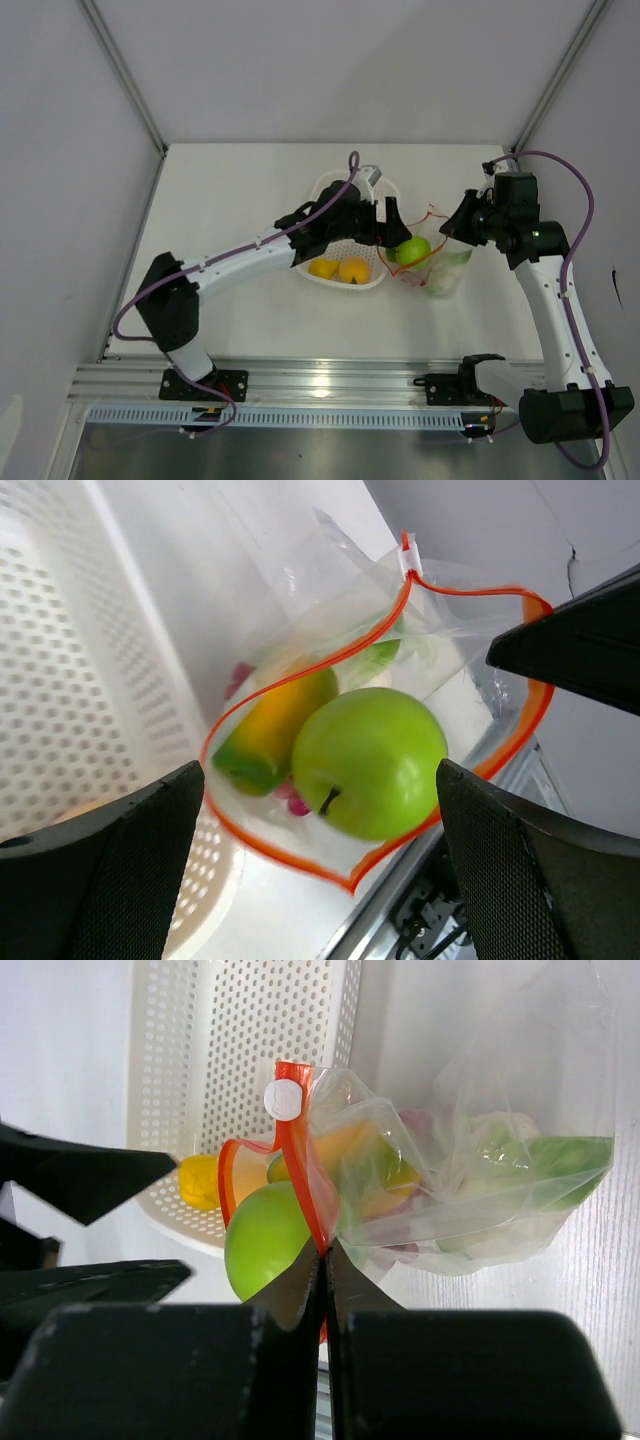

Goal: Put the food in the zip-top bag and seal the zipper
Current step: Place the fake fruit in the zipper food storage bag, then adjust the zipper food storage bag at the center of the board.

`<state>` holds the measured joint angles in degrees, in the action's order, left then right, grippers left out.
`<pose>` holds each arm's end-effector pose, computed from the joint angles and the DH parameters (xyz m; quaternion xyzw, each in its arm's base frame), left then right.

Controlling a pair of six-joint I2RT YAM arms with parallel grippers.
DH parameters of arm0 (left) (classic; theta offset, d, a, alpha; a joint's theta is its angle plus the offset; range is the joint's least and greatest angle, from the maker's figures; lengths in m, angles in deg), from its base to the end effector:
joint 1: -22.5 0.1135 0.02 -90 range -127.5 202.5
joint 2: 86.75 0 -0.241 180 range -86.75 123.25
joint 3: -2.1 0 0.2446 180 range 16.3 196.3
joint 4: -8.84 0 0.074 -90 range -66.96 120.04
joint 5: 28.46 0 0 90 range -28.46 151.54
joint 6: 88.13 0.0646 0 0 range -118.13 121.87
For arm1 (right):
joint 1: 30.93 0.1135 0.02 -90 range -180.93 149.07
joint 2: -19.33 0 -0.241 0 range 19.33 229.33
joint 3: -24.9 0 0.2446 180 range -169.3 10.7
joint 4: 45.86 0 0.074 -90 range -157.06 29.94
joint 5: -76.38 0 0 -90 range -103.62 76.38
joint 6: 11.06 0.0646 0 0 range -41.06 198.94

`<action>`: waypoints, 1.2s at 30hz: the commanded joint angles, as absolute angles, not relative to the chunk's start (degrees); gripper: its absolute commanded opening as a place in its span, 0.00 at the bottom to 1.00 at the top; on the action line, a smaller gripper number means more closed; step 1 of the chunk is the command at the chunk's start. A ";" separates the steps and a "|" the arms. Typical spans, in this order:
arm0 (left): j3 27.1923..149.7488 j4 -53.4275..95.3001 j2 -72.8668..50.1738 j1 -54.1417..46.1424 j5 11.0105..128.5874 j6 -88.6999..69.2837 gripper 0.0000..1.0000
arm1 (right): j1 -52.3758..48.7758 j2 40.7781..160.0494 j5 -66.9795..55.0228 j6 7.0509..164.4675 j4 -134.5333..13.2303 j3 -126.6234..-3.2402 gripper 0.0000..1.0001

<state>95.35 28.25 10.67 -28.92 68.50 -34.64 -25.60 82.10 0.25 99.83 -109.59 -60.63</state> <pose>0.2568 -0.3345 0.2794 0.1413 0.8238 -0.4161 0.3582 0.2360 0.0376 0.3328 0.0726 0.9017 0.2004 0.3762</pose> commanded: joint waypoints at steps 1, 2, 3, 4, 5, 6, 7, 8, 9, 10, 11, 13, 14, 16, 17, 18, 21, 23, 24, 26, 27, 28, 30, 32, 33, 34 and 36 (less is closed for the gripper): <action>91.63 27.17 1.43 -28.13 61.81 -29.26 0.98 | -26.00 80.68 0.79 99.25 -108.92 -62.60 0.00; 90.93 27.17 0.27 -28.04 59.02 -28.63 0.97 | -26.09 80.68 1.06 99.25 -108.92 -62.69 0.00; 88.66 27.26 -0.61 -27.95 58.12 -27.93 0.97 | -26.01 80.68 1.58 99.51 -108.84 -62.77 0.00; 87.85 27.17 -1.40 -27.78 57.50 -27.66 0.95 | -26.09 80.68 1.85 99.60 -108.75 -62.77 0.00; 87.15 27.00 -2.54 -27.51 57.23 -27.66 0.91 | -26.09 80.59 2.20 99.77 -108.66 -62.69 0.00; 85.58 26.56 -2.73 -27.16 57.32 -28.09 0.85 | -26.09 80.59 2.72 99.95 -108.40 -62.60 0.00; 83.99 26.12 -2.82 -26.55 58.02 -28.62 0.71 | -26.09 80.59 2.99 100.04 -108.40 -62.51 0.00; 82.50 25.51 -2.64 -26.20 58.98 -29.15 0.51 | -26.09 80.68 3.17 100.30 -108.40 -62.42 0.00; 81.79 24.20 -2.47 -26.02 60.47 -30.28 0.47 | -26.18 80.77 3.43 100.30 -108.48 -62.51 0.00; 81.17 23.75 -2.03 -25.84 60.92 -30.64 0.43 | -26.18 80.86 3.61 100.39 -108.57 -62.51 0.00; 80.73 23.40 -1.07 -25.84 61.10 -30.91 0.41 | -26.18 80.86 3.78 100.48 -108.57 -62.51 0.00; 80.46 23.39 0.25 -25.93 63.90 -31.96 0.41 | -26.27 80.59 3.78 100.48 -108.57 -62.42 0.00; 80.37 21.48 0.78 -25.93 64.69 -32.31 0.41 | -26.27 80.68 3.78 100.48 -108.57 -62.42 0.00; 80.55 21.11 2.36 -25.93 65.49 -33.28 0.42 | -26.27 80.33 3.78 100.39 -108.66 -62.34 0.00; 80.72 21.02 2.80 -25.93 65.67 -33.37 0.45 | -26.27 80.33 3.78 100.48 -108.66 -62.25 0.00; 80.90 20.84 3.77 -25.93 65.84 -33.72 0.48 | -26.36 80.33 3.87 100.39 -108.57 -62.07 0.00; 81.34 19.97 5.26 -26.01 67.86 -34.60 0.54 | -26.36 80.50 3.87 100.13 -108.74 -62.33 0.00; 81.52 19.70 6.41 -26.02 68.83 -35.22 0.59 | -26.53 80.68 3.87 100.04 -108.66 -62.51 0.00; 81.69 19.35 6.76 -26.02 69.27 -35.65 0.59 | -26.53 80.77 4.04 100.04 -108.66 -62.60 0.00; 82.04 19.09 7.99 -26.02 70.58 -35.83 0.59 | -26.53 80.94 4.13 100.13 -108.66 -62.69 0.00; 82.91 19.52 8.43 -26.10 70.85 -35.75 0.58 | -26.45 80.94 4.05 100.13 -108.66 -62.86 0.00; 83.10 19.61 8.87 -26.10 71.12 -35.83 0.57 | -26.44 81.03 4.05 100.04 -108.57 -62.78 0.00; 84.06 19.35 10.01 -26.10 72.60 -35.92 0.53 | -26.53 80.94 3.87 100.13 -108.48 -62.51 0.00; 84.94 19.17 11.32 -26.10 74.45 -36.01 0.46 | -26.62 80.94 3.61 100.13 -108.48 -62.34 0.00; 85.38 19.00 11.59 -26.10 75.41 -36.01 0.43 | -26.62 80.94 3.52 100.21 -108.48 -62.25 0.00; 86.69 18.82 12.12 -26.10 76.38 -35.84 0.35 | -26.71 80.86 3.52 100.21 -108.31 -62.16 0.00; 87.66 18.56 13.18 -26.28 79.01 -34.79 0.24 | -26.80 81.12 2.64 100.48 -108.40 -62.33 0.00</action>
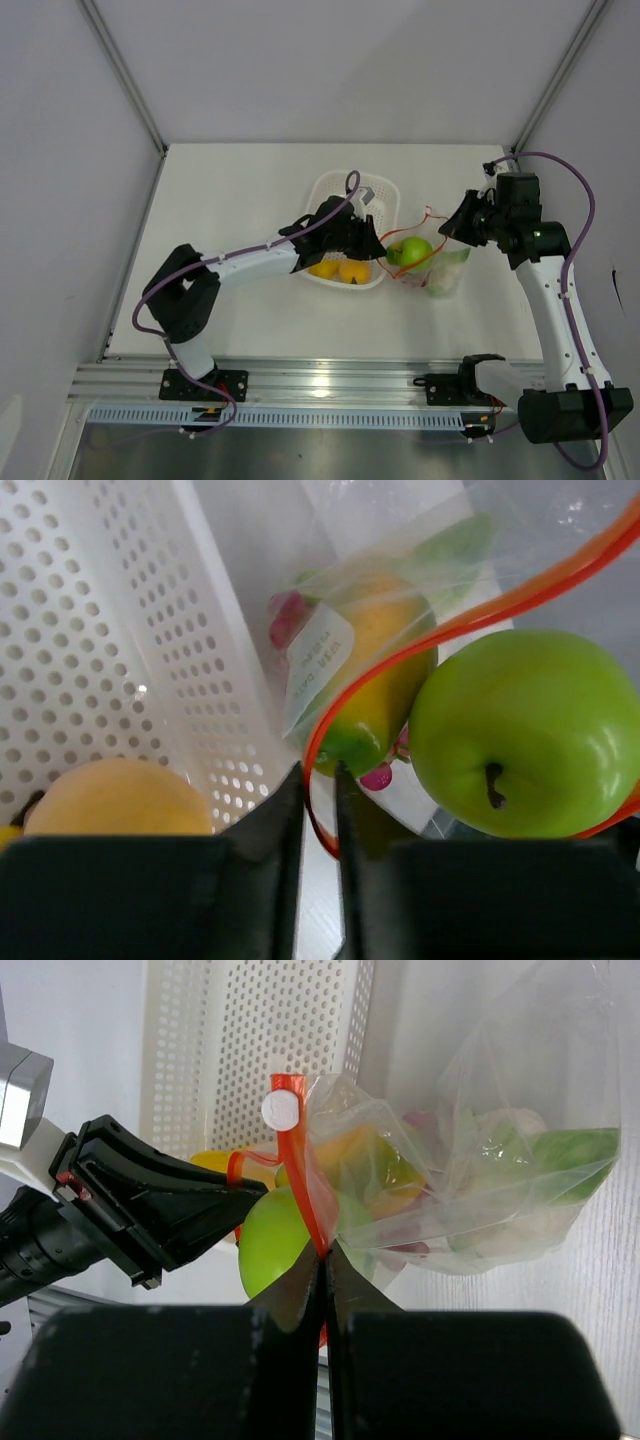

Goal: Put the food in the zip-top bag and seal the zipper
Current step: Adjust the zipper food storage bag at the center of the board.

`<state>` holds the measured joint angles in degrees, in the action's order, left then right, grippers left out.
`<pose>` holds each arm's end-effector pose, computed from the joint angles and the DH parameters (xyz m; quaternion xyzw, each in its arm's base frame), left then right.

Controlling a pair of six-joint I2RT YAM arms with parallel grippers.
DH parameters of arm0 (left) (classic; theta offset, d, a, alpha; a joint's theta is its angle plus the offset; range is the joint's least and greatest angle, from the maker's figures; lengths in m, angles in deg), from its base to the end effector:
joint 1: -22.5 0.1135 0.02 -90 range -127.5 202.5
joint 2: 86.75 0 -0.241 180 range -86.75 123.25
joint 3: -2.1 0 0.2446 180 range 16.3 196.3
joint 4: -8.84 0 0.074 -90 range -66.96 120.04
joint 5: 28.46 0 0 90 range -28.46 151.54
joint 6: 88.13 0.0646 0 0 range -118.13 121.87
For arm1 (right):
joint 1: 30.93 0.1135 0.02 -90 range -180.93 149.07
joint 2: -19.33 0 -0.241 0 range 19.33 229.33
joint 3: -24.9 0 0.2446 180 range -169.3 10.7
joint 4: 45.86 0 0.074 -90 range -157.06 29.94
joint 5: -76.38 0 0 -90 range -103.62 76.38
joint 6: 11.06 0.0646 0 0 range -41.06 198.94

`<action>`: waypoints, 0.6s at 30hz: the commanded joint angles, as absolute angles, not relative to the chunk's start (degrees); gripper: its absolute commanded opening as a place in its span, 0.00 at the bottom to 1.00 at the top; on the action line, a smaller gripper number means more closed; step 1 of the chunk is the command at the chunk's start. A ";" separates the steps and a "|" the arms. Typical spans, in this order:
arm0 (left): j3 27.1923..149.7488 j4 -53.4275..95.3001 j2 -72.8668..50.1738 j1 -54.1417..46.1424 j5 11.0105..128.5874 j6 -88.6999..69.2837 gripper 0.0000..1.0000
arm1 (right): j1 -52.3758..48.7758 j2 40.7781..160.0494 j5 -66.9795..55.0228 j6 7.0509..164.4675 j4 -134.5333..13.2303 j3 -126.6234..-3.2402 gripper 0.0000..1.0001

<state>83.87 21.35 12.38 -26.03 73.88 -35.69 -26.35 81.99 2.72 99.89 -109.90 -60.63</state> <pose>0.2616 -0.3168 0.2102 0.1358 0.8514 -0.4080 0.3005 0.2348 0.0370 0.3331 0.0702 0.9005 0.2166 0.3704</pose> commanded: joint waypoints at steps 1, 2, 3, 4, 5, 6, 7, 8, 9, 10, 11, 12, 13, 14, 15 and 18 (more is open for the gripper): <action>88.89 18.91 13.44 -26.45 79.46 -34.26 0.12 | -27.23 81.21 2.38 100.48 -108.48 -62.42 0.00; 89.86 19.43 13.44 -26.46 79.73 -33.29 0.03 | -27.58 81.47 1.85 100.56 -108.83 -62.60 0.00; 90.30 19.52 13.62 -26.63 80.60 -32.94 0.00 | -28.02 81.82 1.68 100.57 -108.92 -63.12 0.00; 90.91 19.26 13.44 -26.63 81.22 -32.67 0.01 | -28.46 82.08 1.41 100.57 -109.01 -63.39 0.00; 91.27 18.56 13.36 -26.72 82.01 -32.50 0.00 | -29.34 82.35 1.15 100.57 -109.10 -63.74 0.00; 91.71 18.30 12.92 -26.81 82.89 -32.41 0.01 | -29.78 82.87 0.89 100.48 -109.19 -64.61 0.00; 91.80 18.12 12.65 -26.98 84.55 -32.41 0.01 | -30.13 83.23 0.36 100.13 -109.19 -65.05 0.00; 92.15 17.86 12.39 -27.16 85.52 -32.32 0.01 | -30.40 83.66 -1.30 99.87 -109.71 -65.58 0.00; 92.76 17.68 12.21 -27.59 86.49 -32.32 0.01 | -30.40 84.28 -2.36 99.51 -109.98 -66.28 0.00; 92.77 17.33 11.60 -27.86 87.89 -32.40 0.00 | -30.31 85.42 -4.98 99.08 -110.85 -67.86 0.00; 92.77 17.07 11.42 -28.12 88.51 -32.75 0.01 | -32.05 85.95 -6.14 98.90 -111.38 -68.48 0.00; 92.85 16.98 10.90 -28.39 89.04 -33.11 0.01 | -32.24 86.65 -7.19 98.81 -111.65 -69.53 0.00; 92.85 16.98 10.81 -28.48 89.57 -33.20 0.01 | -32.51 86.74 -8.42 98.72 -112.00 -69.72 0.00; 92.68 16.98 10.63 -28.48 89.66 -33.46 0.01 | -32.86 86.83 -8.61 98.89 -111.91 -69.80 0.00; 92.50 17.32 10.72 -28.56 89.58 -33.46 0.01 | -33.47 86.75 -8.17 98.98 -111.74 -69.37 0.00; 93.11 19.60 11.86 -28.48 89.14 -32.93 0.01 | -34.35 86.83 -6.51 99.68 -109.81 -67.62 0.00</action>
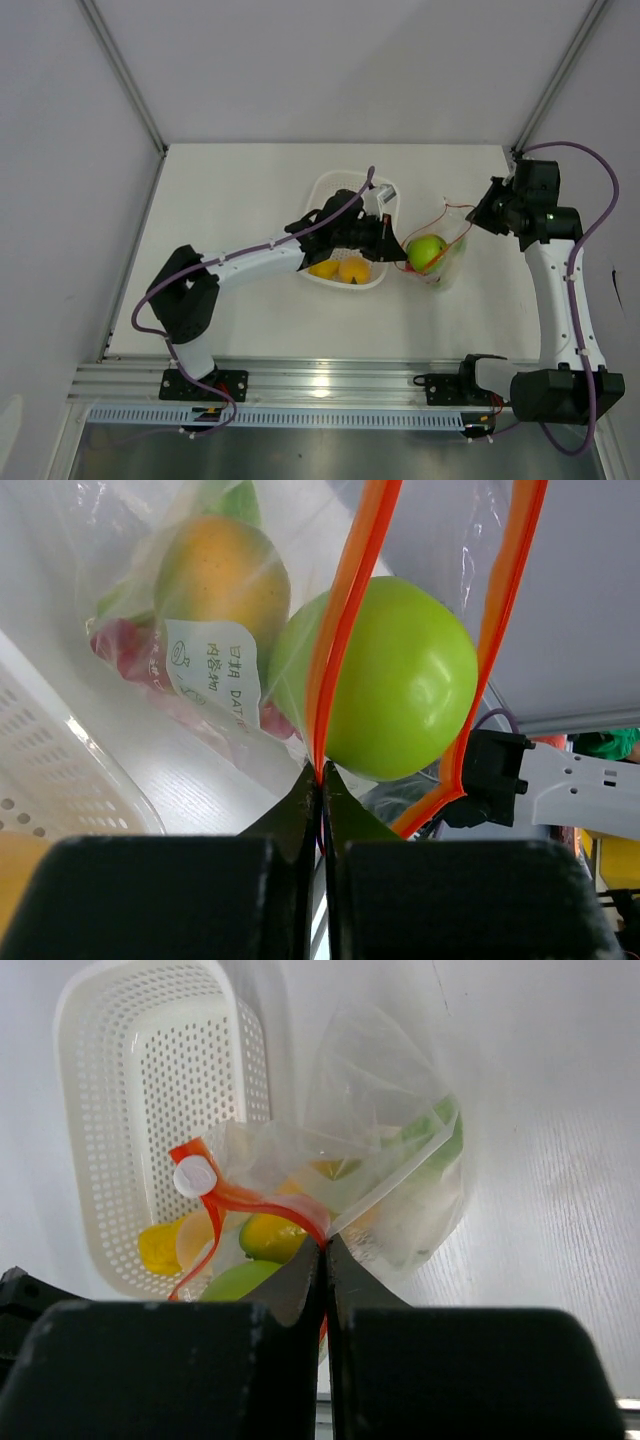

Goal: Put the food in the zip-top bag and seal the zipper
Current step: Adjust the zipper food storage bag at the center of the board.

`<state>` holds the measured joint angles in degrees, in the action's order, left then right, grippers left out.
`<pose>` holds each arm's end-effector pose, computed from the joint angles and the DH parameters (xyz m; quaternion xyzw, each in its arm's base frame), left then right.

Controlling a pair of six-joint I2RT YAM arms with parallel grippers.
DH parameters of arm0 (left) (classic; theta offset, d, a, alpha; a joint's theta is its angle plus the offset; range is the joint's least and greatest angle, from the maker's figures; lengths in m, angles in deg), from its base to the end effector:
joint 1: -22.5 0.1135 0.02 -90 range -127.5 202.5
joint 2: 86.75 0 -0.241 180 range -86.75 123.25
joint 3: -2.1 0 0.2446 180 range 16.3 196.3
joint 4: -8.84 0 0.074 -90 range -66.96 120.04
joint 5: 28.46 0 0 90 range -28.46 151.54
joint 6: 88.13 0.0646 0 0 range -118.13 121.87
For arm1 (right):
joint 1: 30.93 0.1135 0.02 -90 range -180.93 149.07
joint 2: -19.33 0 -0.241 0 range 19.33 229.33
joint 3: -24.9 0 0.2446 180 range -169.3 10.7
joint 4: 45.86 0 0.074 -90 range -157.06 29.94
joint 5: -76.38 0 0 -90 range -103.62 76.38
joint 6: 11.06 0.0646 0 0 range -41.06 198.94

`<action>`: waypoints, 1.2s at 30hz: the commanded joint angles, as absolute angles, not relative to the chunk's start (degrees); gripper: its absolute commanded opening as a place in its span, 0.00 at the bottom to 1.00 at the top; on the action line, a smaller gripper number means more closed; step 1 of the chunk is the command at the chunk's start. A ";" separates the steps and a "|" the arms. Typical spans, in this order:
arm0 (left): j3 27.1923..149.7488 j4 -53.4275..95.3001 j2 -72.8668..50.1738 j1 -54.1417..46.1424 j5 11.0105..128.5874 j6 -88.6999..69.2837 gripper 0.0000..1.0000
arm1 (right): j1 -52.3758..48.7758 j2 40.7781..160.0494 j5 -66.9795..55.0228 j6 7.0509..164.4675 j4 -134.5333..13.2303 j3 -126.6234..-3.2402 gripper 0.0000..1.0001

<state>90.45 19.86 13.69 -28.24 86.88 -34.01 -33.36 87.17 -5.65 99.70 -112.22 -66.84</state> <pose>0.2473 -0.3463 0.2473 0.2251 0.7916 -0.5020 0.2657 0.2547 -0.0018 0.3427 0.1561 0.9000 0.1268 0.3868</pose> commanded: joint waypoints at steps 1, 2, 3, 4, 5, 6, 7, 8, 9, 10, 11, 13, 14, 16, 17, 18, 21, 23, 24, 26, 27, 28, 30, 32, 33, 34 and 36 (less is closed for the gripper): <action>93.90 21.18 13.08 -28.39 89.14 -33.02 0.01 | -34.62 87.36 -5.80 99.77 -108.76 -66.30 0.00; 94.43 21.72 13.61 -28.30 89.57 -33.02 0.01 | -35.05 87.88 -5.28 99.86 -108.75 -66.12 0.00; 94.78 21.81 13.71 -28.30 89.92 -33.11 0.00 | -35.84 88.15 -4.75 100.04 -108.83 -66.11 0.00; 95.31 20.77 13.53 -28.39 90.45 -33.46 0.01 | -36.20 88.15 -3.52 100.30 -108.49 -66.11 0.00; 95.32 19.97 12.40 -28.56 90.98 -34.16 0.01 | -36.55 87.19 -2.82 100.74 -107.96 -66.29 0.00; 95.58 19.53 11.52 -28.65 91.24 -34.51 0.01 | -37.07 86.84 -1.94 100.92 -107.78 -66.72 0.00; 95.84 19.18 10.90 -28.74 91.51 -34.78 0.01 | -37.17 86.66 -1.67 101.09 -108.13 -67.51 0.00; 96.63 18.74 10.11 -28.74 92.03 -35.47 0.01 | -37.17 86.66 -1.58 101.18 -108.57 -69.26 0.00; 97.76 18.82 9.93 -28.74 93.25 -35.92 0.01 | -37.17 86.83 -1.40 101.35 -108.92 -70.24 0.00; 98.56 19.95 10.10 -28.65 93.61 -36.18 0.01 | -37.25 87.27 -1.23 101.36 -109.79 -71.11 0.00; 101.18 20.57 10.28 -28.65 93.70 -36.10 0.00 | -37.34 87.62 -1.23 101.36 -109.98 -71.73 0.00; 102.34 21.97 11.68 -28.74 93.71 -36.01 0.01 | -38.21 88.94 -1.14 101.44 -109.80 -72.53 0.00; 104.78 23.03 12.64 -28.48 93.18 -36.18 0.00 | -38.66 89.55 -0.79 101.44 -109.63 -72.53 0.00; 107.25 28.72 17.29 -27.60 93.70 -36.45 0.01 | -39.45 91.57 -0.44 101.44 -107.88 -70.78 0.00; 110.75 30.75 19.31 -26.90 93.88 -36.36 0.01 | -40.67 92.62 -0.09 101.36 -107.78 -70.34 0.00; 112.52 32.08 22.12 -26.46 93.88 -36.36 0.01 | -41.29 94.20 1.05 101.44 -107.61 -68.94 0.00; 112.81 32.19 23.20 -25.49 95.55 -37.77 0.01 | -42.79 93.52 3.42 101.80 -104.46 -65.42 0.00; 112.37 31.83 21.97 -25.84 95.03 -36.45 0.01 | -42.79 92.38 3.52 102.15 -103.04 -61.91 0.00; 112.28 31.92 21.71 -25.84 95.20 -36.10 0.01 | -42.79 92.20 4.04 102.23 -102.51 -61.03 0.00; 112.80 31.39 22.14 -25.84 97.82 -36.01 0.01 | -42.62 92.11 4.48 102.15 -102.42 -59.53 0.00; 113.59 31.30 22.49 -25.84 98.88 -35.92 0.01 | -42.18 92.11 4.92 102.06 -103.03 -59.44 0.00; 114.12 30.95 22.67 -25.84 99.85 -36.18 0.01 | -41.92 91.58 4.93 101.97 -103.30 -59.61 0.00; 114.30 29.55 22.15 -25.93 103.19 -36.80 0.01 | -40.86 90.36 4.67 102.06 -104.26 -60.92 0.00; 113.95 28.14 20.14 -26.10 103.99 -36.98 0.01 | -40.25 88.86 3.35 101.97 -106.01 -64.51 0.00; 113.86 27.62 19.60 -26.10 104.34 -36.80 0.01 | -39.98 88.33 2.21 101.45 -107.68 -65.84 0.00; 113.86 27.87 19.16 -26.02 104.43 -36.02 0.01 | -39.81 87.98 1.77 101.36 -108.39 -67.16 0.00; 113.77 29.27 18.89 -25.58 103.12 -35.13 0.01 | -39.72 87.01 1.41 101.44 -109.71 -69.44 0.00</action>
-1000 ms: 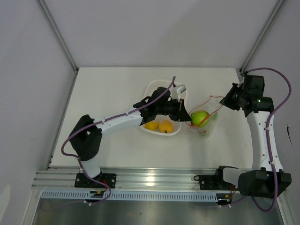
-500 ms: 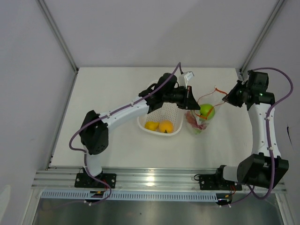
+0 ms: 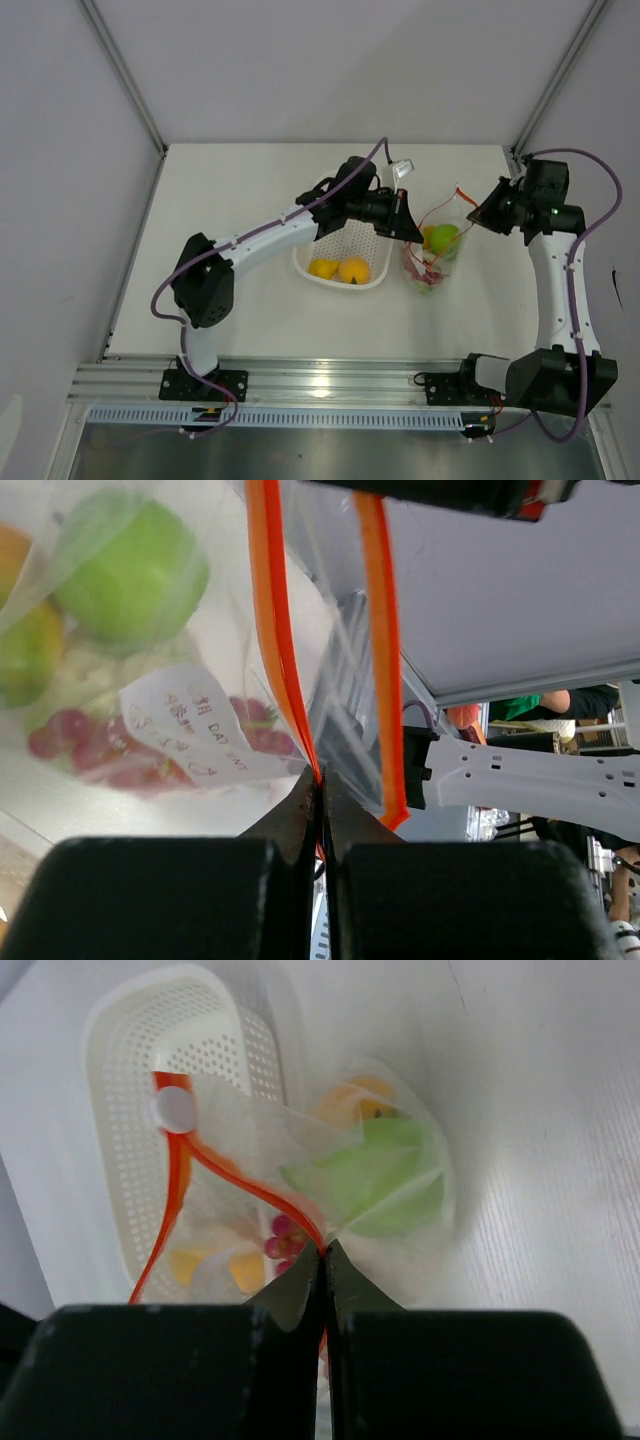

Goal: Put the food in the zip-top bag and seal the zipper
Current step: Adjust the zipper food storage bag at the center of the board.

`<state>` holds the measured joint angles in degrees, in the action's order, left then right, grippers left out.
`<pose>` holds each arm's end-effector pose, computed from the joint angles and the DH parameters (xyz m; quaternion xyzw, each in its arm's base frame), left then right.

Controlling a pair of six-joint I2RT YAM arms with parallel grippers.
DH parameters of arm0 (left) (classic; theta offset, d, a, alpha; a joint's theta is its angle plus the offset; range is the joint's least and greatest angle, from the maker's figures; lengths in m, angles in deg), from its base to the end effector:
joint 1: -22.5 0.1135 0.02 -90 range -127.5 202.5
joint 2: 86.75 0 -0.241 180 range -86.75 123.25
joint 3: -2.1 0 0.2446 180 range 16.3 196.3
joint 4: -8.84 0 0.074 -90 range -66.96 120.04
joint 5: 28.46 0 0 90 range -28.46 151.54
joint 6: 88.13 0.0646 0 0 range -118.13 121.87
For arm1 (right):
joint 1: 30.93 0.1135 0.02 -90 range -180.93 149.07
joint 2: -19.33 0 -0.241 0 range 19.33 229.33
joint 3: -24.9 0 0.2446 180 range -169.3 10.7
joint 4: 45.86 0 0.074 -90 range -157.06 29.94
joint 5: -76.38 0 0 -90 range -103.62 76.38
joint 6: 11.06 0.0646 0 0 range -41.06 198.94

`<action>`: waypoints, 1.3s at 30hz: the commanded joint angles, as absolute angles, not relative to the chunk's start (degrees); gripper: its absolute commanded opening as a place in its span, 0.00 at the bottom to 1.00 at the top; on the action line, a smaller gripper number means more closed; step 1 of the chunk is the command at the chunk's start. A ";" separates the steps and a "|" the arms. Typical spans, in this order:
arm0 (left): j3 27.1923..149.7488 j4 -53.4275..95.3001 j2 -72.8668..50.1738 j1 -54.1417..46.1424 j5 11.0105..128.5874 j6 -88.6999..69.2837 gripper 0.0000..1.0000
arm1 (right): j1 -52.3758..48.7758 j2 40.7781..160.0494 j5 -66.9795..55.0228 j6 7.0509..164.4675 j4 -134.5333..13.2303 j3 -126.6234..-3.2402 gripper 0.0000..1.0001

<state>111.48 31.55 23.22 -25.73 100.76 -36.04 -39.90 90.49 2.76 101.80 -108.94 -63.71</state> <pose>0.2765 -0.3709 0.2884 0.2545 0.7671 -0.5584 0.1869 0.2701 -0.0242 0.3177 0.1996 0.8961 0.1761 0.3551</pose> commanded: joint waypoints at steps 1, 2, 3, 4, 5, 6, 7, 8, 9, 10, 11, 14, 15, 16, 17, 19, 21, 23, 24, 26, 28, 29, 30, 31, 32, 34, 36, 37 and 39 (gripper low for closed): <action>113.51 30.15 19.15 -25.14 102.94 -35.04 0.01 | -39.54 86.66 1.32 101.62 -109.80 -69.45 0.00; 112.38 30.42 19.59 -24.88 102.85 -35.39 0.01 | -39.54 86.05 1.24 101.62 -109.63 -69.19 0.00; 111.93 30.77 20.81 -24.70 103.28 -36.26 0.01 | -39.37 85.87 0.89 101.53 -108.84 -67.62 0.00; 110.88 30.60 21.43 -24.52 103.46 -36.62 0.00 | -39.28 85.69 0.53 101.53 -108.49 -66.56 0.00; 109.48 29.90 22.57 -24.52 103.55 -36.80 0.01 | -39.28 85.69 0.18 101.36 -107.87 -65.34 0.00; 107.81 29.55 22.84 -24.52 103.55 -37.06 0.01 | -39.28 85.78 -0.08 101.10 -107.69 -63.06 0.00; 107.10 28.93 22.93 -24.61 103.55 -37.15 0.01 | -39.28 85.78 -0.35 100.75 -107.43 -61.82 0.00; 105.35 28.32 22.85 -24.52 103.29 -37.24 0.01 | -39.36 85.69 -0.26 100.74 -106.65 -60.68 0.00; 104.20 27.27 22.32 -24.52 102.50 -37.24 0.01 | -39.28 85.34 -0.17 100.74 -106.38 -58.66 0.00; 103.84 27.00 22.06 -24.61 102.49 -37.07 0.01 | -39.28 85.16 -0.09 100.83 -106.11 -57.95 0.00; 103.58 27.00 21.88 -24.52 102.41 -36.80 0.01 | -39.28 84.99 -0.17 100.92 -105.85 -57.51 0.00; 105.32 29.88 21.62 -24.61 101.88 -34.44 0.01 | -39.28 84.11 -0.08 100.74 -105.93 -56.97 0.00; 105.86 30.77 21.53 -24.52 101.27 -33.82 0.01 | -39.28 83.85 -0.08 100.74 -106.11 -57.06 0.00; 105.95 31.38 21.09 -24.52 100.39 -33.12 0.07 | -39.28 83.67 -0.08 100.65 -106.11 -57.32 0.00; 105.95 32.26 20.65 -24.52 99.69 -32.50 0.17 | -39.28 83.49 0.26 100.65 -106.20 -57.41 0.00; 104.38 32.62 18.29 -24.52 96.89 -30.74 0.39 | -39.28 83.06 0.62 100.74 -106.29 -57.33 0.00; 101.84 31.66 16.09 -24.44 94.77 -29.33 0.52 | -39.10 82.88 0.88 100.74 -106.20 -57.15 0.00; 100.86 31.48 12.93 -24.35 91.52 -28.02 0.68 | -39.01 82.96 0.97 100.57 -106.20 -56.89 0.00; 100.24 31.39 11.87 -24.26 90.90 -27.66 0.71 | -38.93 83.05 1.06 100.57 -106.11 -56.80 0.00; 98.05 30.34 8.36 -24.17 88.70 -26.79 0.82 | -38.92 83.14 1.06 100.65 -105.67 -56.88 0.00; 96.03 29.81 6.07 -23.91 86.86 -26.43 0.99 | -38.75 83.32 1.23 100.65 -105.76 -57.15 0.00; 94.10 29.55 3.80 -23.73 84.85 -26.08 1.00 | -38.75 83.49 1.23 100.65 -105.67 -57.24 0.00; 93.65 29.63 2.64 -23.47 83.61 -25.99 0.99 | -38.66 83.49 1.15 100.48 -105.67 -57.24 0.00; 93.21 31.72 1.68 -23.38 81.51 -25.99 1.00 | -38.57 83.58 0.97 100.39 -105.67 -57.32 0.00; 93.38 33.57 0.27 -23.38 75.49 -25.82 0.99 | -38.40 83.49 0.88 100.22 -105.58 -57.24 0.00; 94.17 41.88 0.00 -23.29 68.78 -26.43 1.00 | -37.87 83.58 0.62 99.86 -105.58 -57.24 0.00; 96.37 45.78 1.48 -22.94 64.90 -25.99 0.99 | -37.61 83.76 0.44 99.77 -105.58 -57.33 0.00; 96.98 49.20 2.10 -23.03 63.75 -26.42 0.99 | -37.43 83.76 0.53 99.86 -105.58 -57.41 0.00; 96.55 51.24 3.68 -22.94 62.08 -26.78 0.99 | -37.17 83.67 0.71 99.95 -105.50 -57.50 0.00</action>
